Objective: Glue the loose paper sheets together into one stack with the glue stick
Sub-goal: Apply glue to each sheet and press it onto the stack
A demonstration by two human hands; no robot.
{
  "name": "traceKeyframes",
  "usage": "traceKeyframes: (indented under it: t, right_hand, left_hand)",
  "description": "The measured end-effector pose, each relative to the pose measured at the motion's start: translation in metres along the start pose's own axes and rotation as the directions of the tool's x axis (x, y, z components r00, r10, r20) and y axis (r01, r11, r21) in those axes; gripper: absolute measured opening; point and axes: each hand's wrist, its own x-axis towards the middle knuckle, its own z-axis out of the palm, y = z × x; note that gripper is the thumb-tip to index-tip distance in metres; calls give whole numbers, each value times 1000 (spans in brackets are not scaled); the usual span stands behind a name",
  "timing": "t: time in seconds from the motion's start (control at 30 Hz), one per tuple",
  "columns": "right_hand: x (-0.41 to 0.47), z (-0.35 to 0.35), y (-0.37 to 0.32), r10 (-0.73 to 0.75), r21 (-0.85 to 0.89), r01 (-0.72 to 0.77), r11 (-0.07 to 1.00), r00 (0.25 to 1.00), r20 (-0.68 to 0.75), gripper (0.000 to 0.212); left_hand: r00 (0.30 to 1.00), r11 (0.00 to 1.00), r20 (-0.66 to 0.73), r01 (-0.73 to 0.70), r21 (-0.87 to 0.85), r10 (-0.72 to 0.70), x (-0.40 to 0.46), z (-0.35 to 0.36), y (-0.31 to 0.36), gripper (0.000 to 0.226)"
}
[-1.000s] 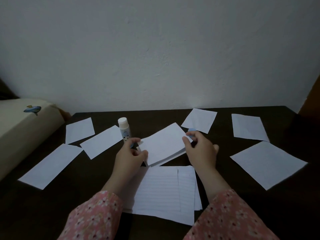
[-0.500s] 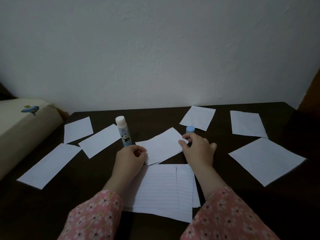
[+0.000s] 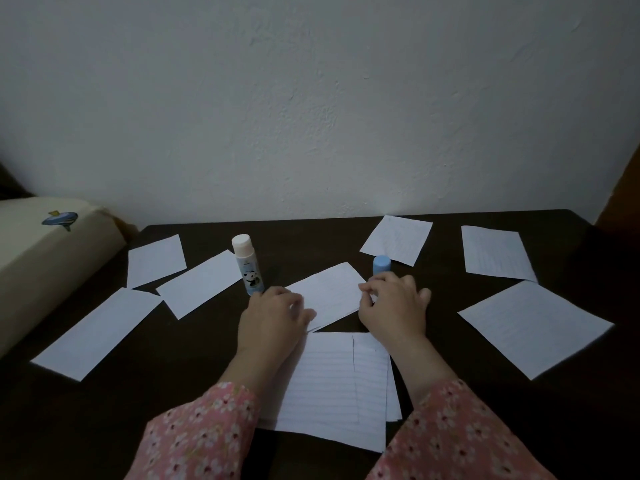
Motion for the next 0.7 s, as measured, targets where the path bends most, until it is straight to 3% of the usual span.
traceKeyframes:
  t: [0.17,0.3,0.43,0.53,0.7]
  right_hand:
    - [-4,-4,-3,24,5,-23,1000,999,-39,21]
    - [-3,-4,-5,-47,2,47,999,998,-30,17]
    - [-5,-1,-8,-196,81,190,978,978,76,33]
    - [-7,1,-15,-252,99,240,966,957,141,42]
    - [-13,9,-31,-304,84,293,953,910,280,49]
  left_hand:
    - [999,993,31,-38,-108,41,19,3,-5,26]
    - [992,980,37,-110,-167,118,25,7,-8,26]
    - [984,981,114,-122,-147,140,29,1,-14,31]
    - [979,982,81,-187,-37,189,25,-4,-14,34]
    - [967,961,68,-233,-150,245,19,3,2,47]
